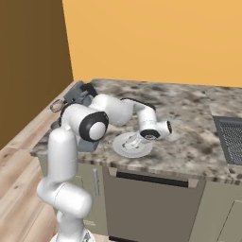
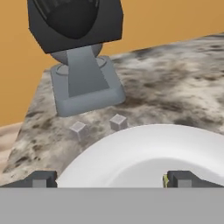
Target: Add butter and sugar cubes to the stand mixer bowl and then turn on the stand mixer to begin making frosting.
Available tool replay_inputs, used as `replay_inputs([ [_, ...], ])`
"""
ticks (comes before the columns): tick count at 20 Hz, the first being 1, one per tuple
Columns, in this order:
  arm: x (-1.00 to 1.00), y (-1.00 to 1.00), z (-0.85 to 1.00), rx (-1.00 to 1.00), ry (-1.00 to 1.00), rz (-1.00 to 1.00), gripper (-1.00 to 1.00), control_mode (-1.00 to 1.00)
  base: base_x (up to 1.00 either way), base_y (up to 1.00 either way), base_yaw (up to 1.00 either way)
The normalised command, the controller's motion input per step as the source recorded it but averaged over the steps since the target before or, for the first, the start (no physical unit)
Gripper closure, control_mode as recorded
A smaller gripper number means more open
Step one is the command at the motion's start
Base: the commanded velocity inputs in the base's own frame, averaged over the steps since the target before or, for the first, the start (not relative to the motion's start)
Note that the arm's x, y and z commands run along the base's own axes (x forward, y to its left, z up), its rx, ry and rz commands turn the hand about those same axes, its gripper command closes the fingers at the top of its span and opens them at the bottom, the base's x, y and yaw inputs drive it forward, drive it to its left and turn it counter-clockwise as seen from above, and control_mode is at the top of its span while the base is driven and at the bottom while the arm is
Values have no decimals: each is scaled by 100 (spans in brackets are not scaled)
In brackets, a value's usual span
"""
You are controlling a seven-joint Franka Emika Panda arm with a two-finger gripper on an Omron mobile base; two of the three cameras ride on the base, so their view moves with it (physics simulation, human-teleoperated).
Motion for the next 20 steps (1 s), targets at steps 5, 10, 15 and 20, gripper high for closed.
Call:
replay_inputs([
  [5, 14, -2, -23, -4, 0, -5, -100, -100, 0, 0, 0],
  [10, 19, -2, -26, -3, 0, -4, -100, -100, 0, 0, 0],
  [15, 20, -9, -22, -2, 0, -4, -100, -100, 0, 0, 0],
  [20, 16, -15, -14, 0, 0, -2, -100, -100, 0, 0, 0],
])
